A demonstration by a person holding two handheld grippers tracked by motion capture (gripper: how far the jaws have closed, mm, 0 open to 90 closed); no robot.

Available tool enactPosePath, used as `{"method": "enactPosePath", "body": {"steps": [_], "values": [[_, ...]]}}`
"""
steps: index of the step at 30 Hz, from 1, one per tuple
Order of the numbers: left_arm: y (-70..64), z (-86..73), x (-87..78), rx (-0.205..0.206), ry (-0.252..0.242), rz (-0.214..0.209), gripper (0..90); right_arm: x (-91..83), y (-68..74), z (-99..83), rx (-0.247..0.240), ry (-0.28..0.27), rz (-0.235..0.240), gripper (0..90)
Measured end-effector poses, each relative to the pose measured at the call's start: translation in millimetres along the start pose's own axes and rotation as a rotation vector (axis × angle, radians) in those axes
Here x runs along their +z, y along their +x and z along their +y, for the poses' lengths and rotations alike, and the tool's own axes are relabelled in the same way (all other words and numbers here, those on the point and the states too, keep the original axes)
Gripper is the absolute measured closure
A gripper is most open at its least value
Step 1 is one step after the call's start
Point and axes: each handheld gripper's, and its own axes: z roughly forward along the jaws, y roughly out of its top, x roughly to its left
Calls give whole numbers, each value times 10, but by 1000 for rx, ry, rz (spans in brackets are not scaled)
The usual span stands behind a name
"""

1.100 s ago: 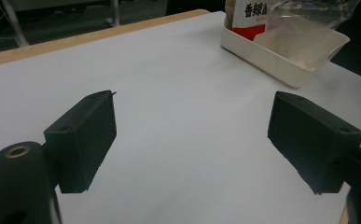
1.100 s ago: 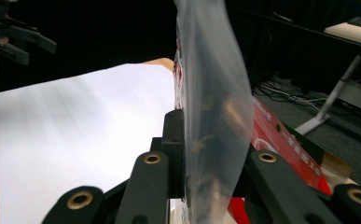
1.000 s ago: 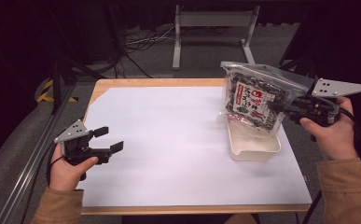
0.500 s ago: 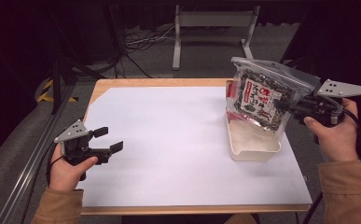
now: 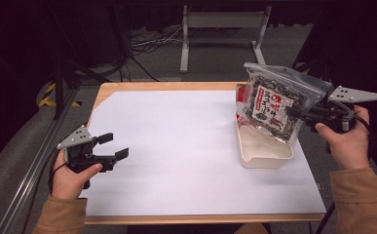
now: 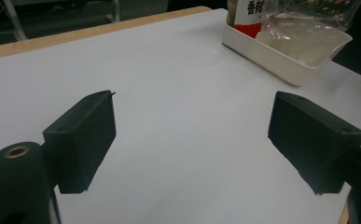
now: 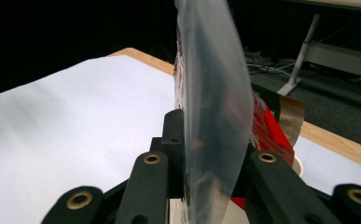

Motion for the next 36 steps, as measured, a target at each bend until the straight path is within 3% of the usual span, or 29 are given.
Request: {"method": "enactPosePath", "body": {"steps": [11,36], "values": [[12,-6,-15,1,-3,2,155,92,49,-67,-10,52,-35,754],[32,-23,-8,-9,7,3,153,241,98,-338,-12,116,-18,752]]}}
